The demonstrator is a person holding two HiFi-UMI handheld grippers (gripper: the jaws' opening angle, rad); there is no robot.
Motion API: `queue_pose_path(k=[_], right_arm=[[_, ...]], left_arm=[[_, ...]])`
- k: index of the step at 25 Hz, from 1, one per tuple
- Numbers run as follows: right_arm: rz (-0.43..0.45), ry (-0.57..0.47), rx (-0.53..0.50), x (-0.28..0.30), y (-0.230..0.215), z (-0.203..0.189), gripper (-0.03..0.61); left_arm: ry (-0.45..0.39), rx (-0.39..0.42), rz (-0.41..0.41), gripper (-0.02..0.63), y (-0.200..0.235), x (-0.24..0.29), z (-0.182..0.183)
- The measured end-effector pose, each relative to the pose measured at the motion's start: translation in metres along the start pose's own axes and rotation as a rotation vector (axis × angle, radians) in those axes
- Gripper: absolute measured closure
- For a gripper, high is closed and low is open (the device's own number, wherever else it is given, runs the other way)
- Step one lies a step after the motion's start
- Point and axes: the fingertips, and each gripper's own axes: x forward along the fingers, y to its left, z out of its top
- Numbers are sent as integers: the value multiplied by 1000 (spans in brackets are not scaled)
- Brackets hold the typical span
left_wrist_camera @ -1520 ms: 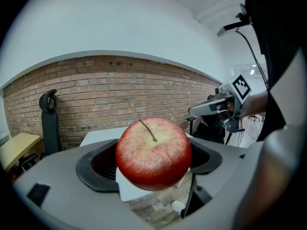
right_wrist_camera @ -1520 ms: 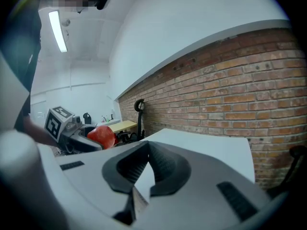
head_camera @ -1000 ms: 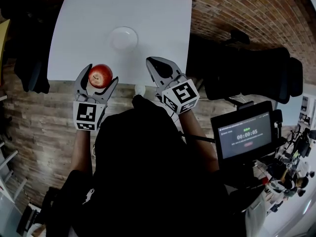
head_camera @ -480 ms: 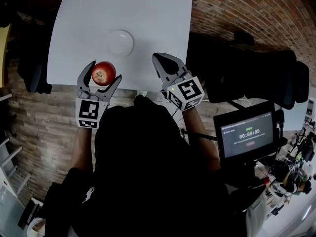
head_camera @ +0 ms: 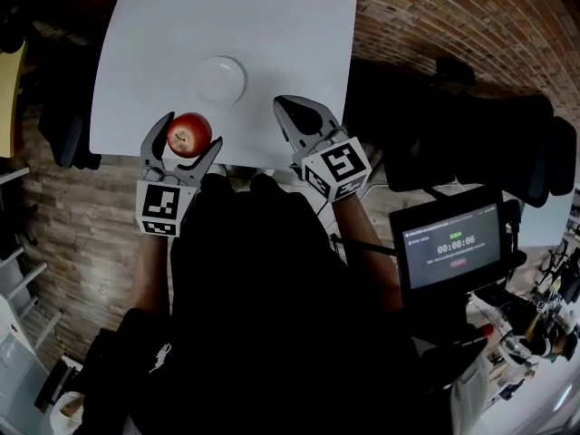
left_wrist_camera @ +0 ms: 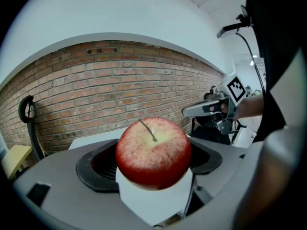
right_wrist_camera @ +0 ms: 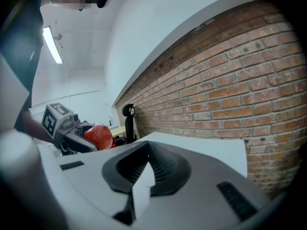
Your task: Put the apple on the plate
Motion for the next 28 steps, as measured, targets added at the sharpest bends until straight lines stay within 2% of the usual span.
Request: queue_pose_path(k=[10,17,28], right_arm=[[-14,-6,5,3,-3,3,575],[-83,-22,-11,30,31,7,575],[-174,-31,22,42,25,19,575]], left_arm=[[-18,33,-46,193,-12,14,9],[-39,55,-109,193,27,-4,-10],[-41,94,-217,193,44,20,4]])
